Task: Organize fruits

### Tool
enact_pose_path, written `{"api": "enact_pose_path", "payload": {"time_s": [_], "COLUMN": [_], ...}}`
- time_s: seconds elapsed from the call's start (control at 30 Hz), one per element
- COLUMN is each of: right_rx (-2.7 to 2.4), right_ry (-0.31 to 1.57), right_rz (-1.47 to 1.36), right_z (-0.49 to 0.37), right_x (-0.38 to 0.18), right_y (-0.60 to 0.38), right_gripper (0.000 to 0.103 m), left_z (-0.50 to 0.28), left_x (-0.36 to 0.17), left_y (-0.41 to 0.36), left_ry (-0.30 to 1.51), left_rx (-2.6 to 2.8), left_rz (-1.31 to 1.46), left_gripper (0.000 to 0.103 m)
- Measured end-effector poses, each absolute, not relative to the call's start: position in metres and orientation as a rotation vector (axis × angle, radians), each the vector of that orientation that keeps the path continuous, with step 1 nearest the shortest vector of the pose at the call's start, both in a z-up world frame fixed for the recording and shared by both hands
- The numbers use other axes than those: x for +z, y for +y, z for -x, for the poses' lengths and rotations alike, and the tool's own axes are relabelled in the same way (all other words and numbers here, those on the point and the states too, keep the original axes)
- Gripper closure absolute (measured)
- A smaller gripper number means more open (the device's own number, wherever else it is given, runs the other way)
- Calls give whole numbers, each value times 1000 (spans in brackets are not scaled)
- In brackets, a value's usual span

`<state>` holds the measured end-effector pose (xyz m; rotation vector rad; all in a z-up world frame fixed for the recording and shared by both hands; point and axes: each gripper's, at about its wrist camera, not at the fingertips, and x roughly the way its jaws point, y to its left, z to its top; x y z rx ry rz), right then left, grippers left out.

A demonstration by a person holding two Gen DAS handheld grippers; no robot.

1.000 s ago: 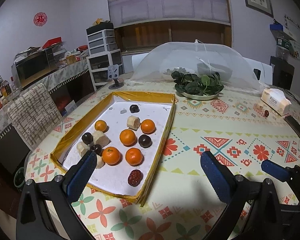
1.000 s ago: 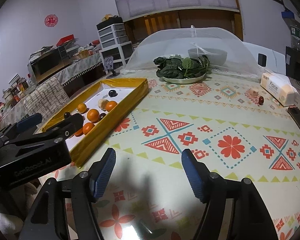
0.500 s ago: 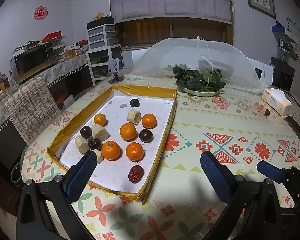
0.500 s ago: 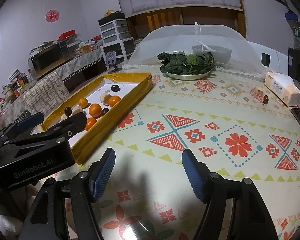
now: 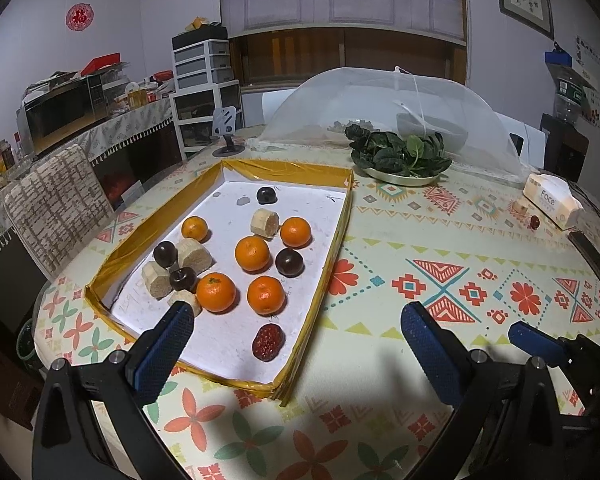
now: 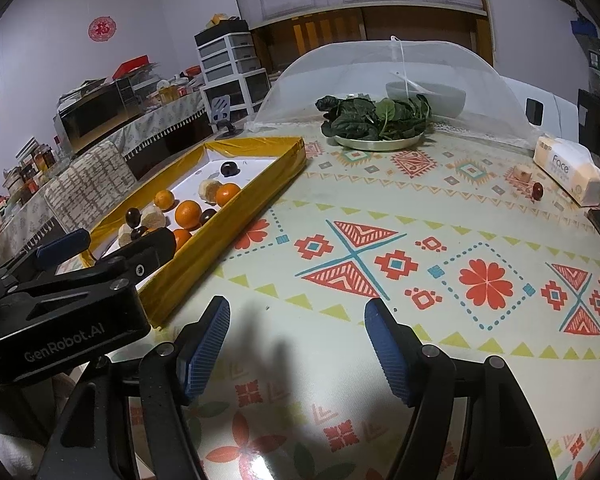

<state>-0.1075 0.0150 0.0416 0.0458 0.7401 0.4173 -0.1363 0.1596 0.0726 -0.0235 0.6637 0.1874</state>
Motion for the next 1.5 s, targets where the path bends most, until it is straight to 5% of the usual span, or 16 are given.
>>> {"api": "enact_pose_path", "payload": {"time_s": [0.83,1.27,1.5], "right_rx": [420,447,465], "right_ry": [742,723,721], "right_rz": [-51,-36,-14], "right_z": [109,117,118], "right_x": [38,44,47], "right_y": [17,24,31], "right_gripper": [27,27,27], "left_z": [139,195,183], "left_x": [71,120,111], "left_y": [160,184,201], "left_ry": [649,307,409], "left_rx": [215,427,399], "left_rz": [25,16,105], "left_gripper": [0,0,0]}}
